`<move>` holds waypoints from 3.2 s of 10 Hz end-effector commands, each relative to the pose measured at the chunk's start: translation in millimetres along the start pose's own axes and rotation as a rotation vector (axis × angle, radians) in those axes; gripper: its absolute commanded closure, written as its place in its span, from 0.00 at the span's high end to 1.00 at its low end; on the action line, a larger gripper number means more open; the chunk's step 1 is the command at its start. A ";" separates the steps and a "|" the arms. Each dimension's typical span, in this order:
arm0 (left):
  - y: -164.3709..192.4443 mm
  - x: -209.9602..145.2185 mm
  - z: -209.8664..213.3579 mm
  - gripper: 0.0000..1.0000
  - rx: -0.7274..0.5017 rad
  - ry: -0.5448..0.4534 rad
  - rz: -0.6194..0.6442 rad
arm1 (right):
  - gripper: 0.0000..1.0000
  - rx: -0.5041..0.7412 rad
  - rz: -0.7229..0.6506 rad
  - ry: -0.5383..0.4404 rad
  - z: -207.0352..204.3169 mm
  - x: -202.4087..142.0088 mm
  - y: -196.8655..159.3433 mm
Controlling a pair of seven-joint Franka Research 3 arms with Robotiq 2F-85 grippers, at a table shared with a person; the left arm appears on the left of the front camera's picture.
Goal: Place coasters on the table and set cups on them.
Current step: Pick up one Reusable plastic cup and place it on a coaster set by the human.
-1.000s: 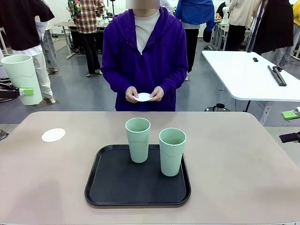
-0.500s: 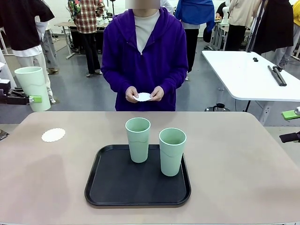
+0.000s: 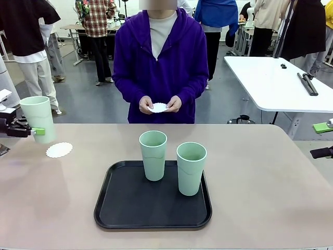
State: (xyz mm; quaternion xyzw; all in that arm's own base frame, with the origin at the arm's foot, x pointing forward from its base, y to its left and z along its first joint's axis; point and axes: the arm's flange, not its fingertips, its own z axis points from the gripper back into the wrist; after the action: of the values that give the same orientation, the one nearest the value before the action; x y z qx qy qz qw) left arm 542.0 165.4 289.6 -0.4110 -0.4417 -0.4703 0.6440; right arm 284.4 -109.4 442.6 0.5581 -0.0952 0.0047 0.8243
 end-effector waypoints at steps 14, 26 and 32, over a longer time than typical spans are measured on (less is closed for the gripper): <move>32.1 -39.0 -28.1 0.84 -0.163 -0.068 -0.115 | 1.00 0.005 0.001 0.000 0.1 0.2 -0.1; 40.7 -54.8 -41.3 0.84 -0.180 -0.023 -0.123 | 1.00 0.005 0.001 0.000 0.1 0.2 -0.1; 39.9 -56.2 -43.6 1.00 -0.192 -0.010 -0.099 | 1.00 0.005 0.001 0.000 0.1 0.2 -0.1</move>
State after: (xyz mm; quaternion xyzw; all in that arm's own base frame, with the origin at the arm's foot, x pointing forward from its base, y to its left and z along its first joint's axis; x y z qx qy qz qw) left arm 576.4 146.8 219.9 -0.4526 -0.4276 -0.5314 0.5743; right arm 284.4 -109.4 442.6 0.5581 -0.0952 0.0047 0.8243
